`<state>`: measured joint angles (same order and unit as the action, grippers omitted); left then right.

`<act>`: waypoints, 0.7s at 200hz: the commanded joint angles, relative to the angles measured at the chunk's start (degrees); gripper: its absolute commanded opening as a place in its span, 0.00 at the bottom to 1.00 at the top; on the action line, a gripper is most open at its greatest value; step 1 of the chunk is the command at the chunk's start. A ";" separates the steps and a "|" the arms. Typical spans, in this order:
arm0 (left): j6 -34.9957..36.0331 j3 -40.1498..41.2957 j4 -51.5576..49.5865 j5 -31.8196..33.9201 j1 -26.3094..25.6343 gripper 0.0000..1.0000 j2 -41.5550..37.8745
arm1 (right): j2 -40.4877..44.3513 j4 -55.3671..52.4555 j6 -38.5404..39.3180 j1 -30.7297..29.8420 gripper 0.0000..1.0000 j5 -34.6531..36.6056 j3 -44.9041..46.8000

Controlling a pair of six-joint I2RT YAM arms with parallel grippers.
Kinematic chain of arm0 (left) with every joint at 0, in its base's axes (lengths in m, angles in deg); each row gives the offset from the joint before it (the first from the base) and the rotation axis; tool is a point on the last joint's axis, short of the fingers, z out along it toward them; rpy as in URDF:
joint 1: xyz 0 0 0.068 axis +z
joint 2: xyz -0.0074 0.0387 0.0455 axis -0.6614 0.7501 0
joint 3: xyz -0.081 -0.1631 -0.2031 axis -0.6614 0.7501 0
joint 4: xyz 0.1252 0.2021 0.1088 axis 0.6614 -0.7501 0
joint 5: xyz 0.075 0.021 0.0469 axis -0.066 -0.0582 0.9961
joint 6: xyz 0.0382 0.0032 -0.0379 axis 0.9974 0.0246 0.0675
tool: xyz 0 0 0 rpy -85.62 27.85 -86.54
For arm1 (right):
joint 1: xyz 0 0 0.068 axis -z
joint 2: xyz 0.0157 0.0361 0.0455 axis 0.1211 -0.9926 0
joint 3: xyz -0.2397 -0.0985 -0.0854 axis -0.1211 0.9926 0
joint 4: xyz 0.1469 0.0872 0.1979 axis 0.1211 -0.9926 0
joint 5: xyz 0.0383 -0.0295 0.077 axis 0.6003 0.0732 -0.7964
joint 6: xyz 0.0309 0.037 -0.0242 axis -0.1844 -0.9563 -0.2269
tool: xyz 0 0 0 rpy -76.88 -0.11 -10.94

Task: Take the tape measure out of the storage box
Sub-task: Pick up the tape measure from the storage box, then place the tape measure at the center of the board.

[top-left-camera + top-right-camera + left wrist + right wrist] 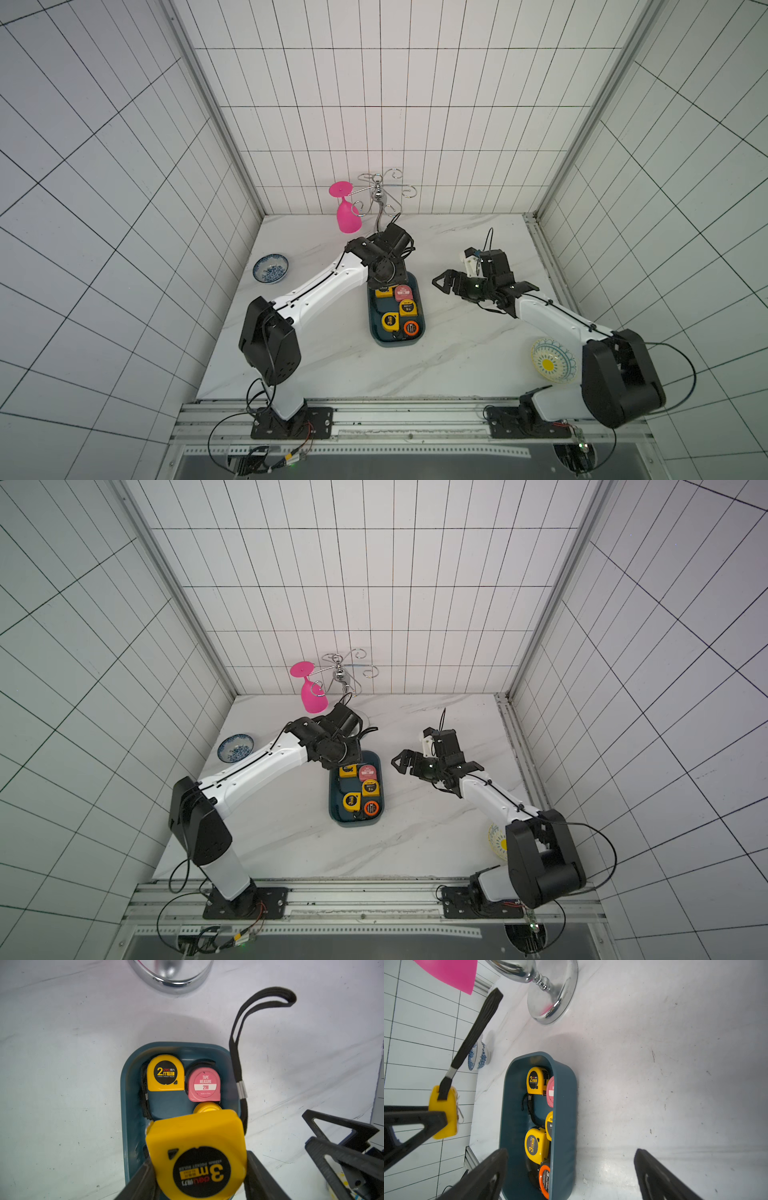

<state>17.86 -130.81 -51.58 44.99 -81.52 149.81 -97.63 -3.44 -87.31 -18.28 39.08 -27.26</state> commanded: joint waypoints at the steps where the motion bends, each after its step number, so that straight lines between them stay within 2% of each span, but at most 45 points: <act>1: -4.72 -2.09 4.53 3.44 -0.41 0.00 0.96 | 3.49 5.80 -1.50 -1.38 0.99 -1.13 3.87; 44: -11.67 -6.35 9.89 -2.42 -0.75 0.00 6.27 | 6.25 17.02 -3.60 -4.85 0.99 -0.68 8.71; 84: -15.58 -8.71 12.27 -5.56 -2.05 0.00 7.90 | 6.80 26.32 -4.43 -7.48 1.00 3.46 11.79; 140: -19.73 -7.79 12.45 -9.00 -3.87 0.00 6.77 | 5.85 34.46 -4.91 -7.91 0.91 7.03 13.19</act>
<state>0.92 -137.83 -40.83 38.15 -84.58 157.33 -91.77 24.77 -92.08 -25.69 43.45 -15.52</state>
